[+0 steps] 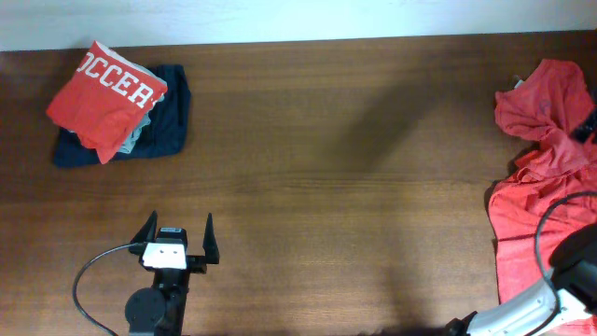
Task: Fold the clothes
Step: 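Reach the right gripper to the crumpled orange t-shirt and grasp it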
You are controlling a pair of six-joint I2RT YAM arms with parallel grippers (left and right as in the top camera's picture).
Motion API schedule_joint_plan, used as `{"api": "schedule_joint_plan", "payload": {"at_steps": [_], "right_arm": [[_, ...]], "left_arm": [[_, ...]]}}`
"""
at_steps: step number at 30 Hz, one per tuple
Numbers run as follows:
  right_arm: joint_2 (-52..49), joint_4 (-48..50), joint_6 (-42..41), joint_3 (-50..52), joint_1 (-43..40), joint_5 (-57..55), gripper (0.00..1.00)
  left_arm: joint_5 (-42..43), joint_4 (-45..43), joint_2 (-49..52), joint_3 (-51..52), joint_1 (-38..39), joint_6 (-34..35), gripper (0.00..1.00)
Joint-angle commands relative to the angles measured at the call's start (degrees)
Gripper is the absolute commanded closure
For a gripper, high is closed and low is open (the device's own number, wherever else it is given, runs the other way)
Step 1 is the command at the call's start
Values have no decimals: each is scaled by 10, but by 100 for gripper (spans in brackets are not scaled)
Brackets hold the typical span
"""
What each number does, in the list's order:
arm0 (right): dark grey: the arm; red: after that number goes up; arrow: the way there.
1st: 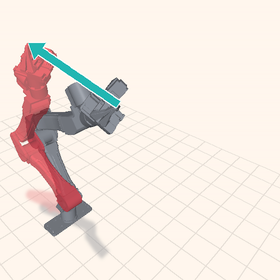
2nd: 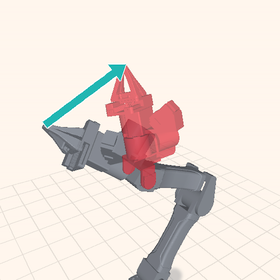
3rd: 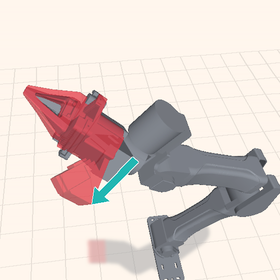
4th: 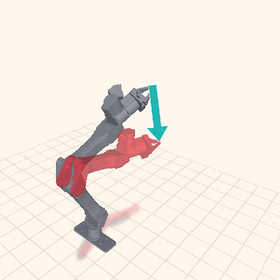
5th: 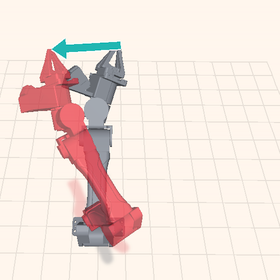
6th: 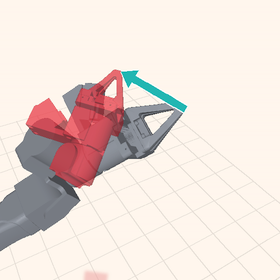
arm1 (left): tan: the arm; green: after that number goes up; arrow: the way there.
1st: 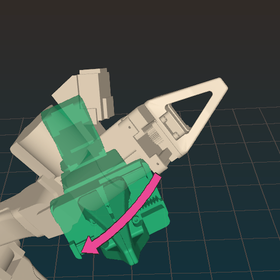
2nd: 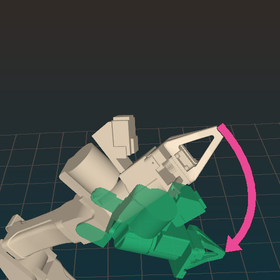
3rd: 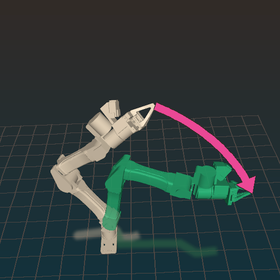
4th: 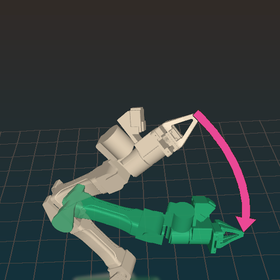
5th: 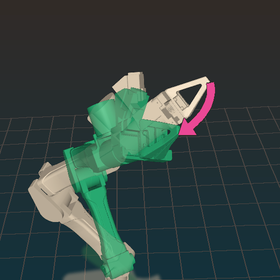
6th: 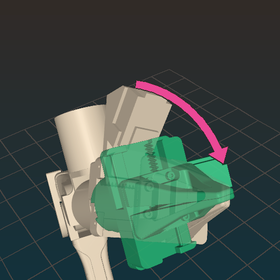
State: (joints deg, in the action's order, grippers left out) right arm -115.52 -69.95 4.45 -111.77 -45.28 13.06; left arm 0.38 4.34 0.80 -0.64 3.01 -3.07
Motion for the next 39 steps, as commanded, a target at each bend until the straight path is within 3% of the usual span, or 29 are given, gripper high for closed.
{"api": "schedule_joint_plan", "payload": {"at_steps": [1,8,9,12,14,18,20,34,37,39], "right_arm": [[-49,3,-9,-10,-23,6,1],[-130,21,-60,-10,-58,61,1],[-140,30,-60,-10,-62,80,4],[-152,47,-60,-10,-65,90,27],[-155,64,-56,-6,-65,90,36],[-155,92,-56,1,-64,91,39],[-155,110,-66,10,-63,90,46],[-155,202,-82,76,-30,124,48],[-155,207,-79,76,-24,118,59],[-155,207,-79,76,-23,118,86]], "left_arm": [[-2,4,-3,1,2,-9,1],[-2,4,-3,1,2,-9,1],[-2,4,-3,1,2,-9,1],[-2,4,-3,1,2,-9,1],[-2,4,-3,1,2,-9,1],[-2,4,-3,1,2,-9,1],[-2,4,-3,1,2,-9,1],[-2,4,-3,1,2,-9,1],[-2,4,-3,1,2,-9,1],[-2,4,-3,1,2,-9,1]]}}
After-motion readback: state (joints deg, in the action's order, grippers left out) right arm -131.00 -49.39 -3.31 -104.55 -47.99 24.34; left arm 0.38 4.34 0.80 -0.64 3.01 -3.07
